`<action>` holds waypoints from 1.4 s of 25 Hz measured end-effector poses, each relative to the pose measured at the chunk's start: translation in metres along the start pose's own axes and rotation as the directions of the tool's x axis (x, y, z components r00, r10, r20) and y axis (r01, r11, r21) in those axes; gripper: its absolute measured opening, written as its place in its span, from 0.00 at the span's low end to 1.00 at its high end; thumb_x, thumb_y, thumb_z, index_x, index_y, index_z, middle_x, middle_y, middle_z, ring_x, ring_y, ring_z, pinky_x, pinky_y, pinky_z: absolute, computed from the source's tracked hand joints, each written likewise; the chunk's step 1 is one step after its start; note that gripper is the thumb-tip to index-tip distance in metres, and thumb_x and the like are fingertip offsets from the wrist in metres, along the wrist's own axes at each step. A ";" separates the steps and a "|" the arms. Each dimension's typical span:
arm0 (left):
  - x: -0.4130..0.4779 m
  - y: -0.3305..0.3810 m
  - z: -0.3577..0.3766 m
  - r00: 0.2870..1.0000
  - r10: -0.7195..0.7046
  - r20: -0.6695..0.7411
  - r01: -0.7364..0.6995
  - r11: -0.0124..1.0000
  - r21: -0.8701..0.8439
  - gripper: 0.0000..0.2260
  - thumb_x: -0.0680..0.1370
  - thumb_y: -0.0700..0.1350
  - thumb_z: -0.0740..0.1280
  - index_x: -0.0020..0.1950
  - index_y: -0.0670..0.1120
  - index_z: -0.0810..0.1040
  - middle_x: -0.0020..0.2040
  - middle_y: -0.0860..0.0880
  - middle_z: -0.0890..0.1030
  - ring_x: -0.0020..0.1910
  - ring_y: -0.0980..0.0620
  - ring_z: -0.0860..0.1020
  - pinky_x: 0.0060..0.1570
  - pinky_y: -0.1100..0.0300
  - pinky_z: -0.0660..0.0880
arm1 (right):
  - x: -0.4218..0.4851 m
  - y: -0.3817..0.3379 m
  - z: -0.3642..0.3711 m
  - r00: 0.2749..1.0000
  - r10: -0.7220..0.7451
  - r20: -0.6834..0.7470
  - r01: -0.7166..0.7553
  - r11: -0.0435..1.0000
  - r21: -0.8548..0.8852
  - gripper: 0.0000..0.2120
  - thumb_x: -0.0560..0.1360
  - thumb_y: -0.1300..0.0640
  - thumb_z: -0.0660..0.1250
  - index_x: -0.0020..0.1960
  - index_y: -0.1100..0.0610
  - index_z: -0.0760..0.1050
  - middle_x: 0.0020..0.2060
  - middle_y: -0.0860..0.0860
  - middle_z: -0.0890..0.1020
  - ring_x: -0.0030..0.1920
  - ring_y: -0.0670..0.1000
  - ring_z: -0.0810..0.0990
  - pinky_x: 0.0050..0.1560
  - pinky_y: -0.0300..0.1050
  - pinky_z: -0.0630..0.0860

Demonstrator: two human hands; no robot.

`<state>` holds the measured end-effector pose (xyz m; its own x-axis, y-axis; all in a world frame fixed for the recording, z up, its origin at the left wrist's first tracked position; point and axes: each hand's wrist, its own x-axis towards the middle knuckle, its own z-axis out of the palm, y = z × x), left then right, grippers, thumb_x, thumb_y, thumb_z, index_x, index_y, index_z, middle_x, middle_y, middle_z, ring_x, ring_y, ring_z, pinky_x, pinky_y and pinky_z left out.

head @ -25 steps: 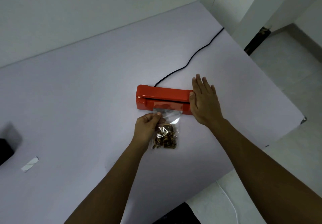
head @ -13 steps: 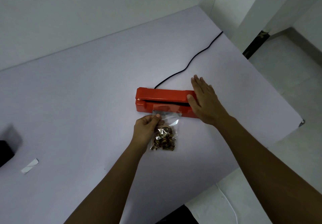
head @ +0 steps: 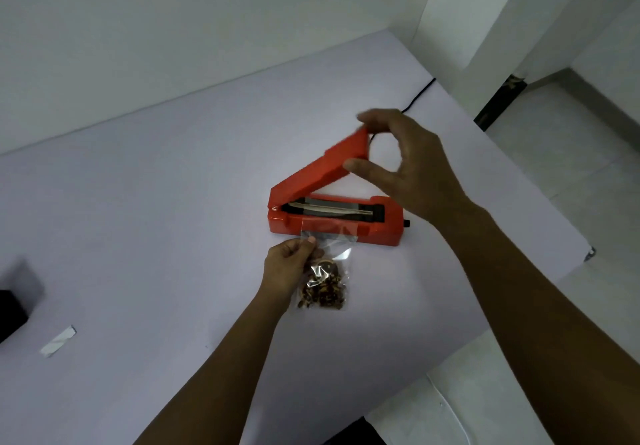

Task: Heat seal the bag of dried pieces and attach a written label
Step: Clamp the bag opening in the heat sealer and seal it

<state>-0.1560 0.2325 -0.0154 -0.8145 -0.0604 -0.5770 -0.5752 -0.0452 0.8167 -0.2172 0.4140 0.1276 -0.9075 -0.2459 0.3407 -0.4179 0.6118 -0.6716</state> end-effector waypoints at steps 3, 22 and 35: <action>0.000 -0.001 -0.001 1.000 0.003 -0.001 -0.003 1.000 0.011 0.11 0.77 0.47 0.66 0.47 0.40 0.82 0.43 0.44 0.85 0.43 0.48 0.83 0.45 0.57 0.79 | 0.033 -0.034 0.016 0.990 -0.139 0.031 0.137 0.989 0.059 0.24 0.70 0.46 0.69 0.60 0.58 0.73 0.53 0.49 0.78 0.55 0.43 0.75 0.59 0.36 0.71; -0.006 0.012 0.013 0.994 0.066 -0.085 -0.055 0.991 0.123 0.10 0.78 0.51 0.63 0.45 0.47 0.78 0.42 0.48 0.84 0.40 0.50 0.82 0.44 0.55 0.79 | -0.027 0.083 0.023 0.844 0.471 0.258 -0.442 0.882 -0.165 0.25 0.78 0.47 0.58 0.71 0.58 0.62 0.70 0.56 0.68 0.69 0.51 0.66 0.66 0.39 0.57; -0.004 0.029 0.038 0.872 0.316 -0.374 -0.096 0.859 0.503 0.08 0.77 0.44 0.65 0.50 0.42 0.81 0.45 0.46 0.84 0.40 0.48 0.81 0.43 0.60 0.76 | -0.074 0.111 0.038 0.767 0.531 0.359 -0.460 0.846 -0.269 0.51 0.63 0.40 0.74 0.75 0.56 0.51 0.73 0.55 0.62 0.70 0.56 0.63 0.69 0.54 0.61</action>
<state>-0.1725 0.2696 0.0106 -0.8640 -0.4394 -0.2459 -0.4541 0.4689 0.7576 -0.1983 0.4719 0.0029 -0.9339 -0.1335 -0.3316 0.0757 0.8328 -0.5483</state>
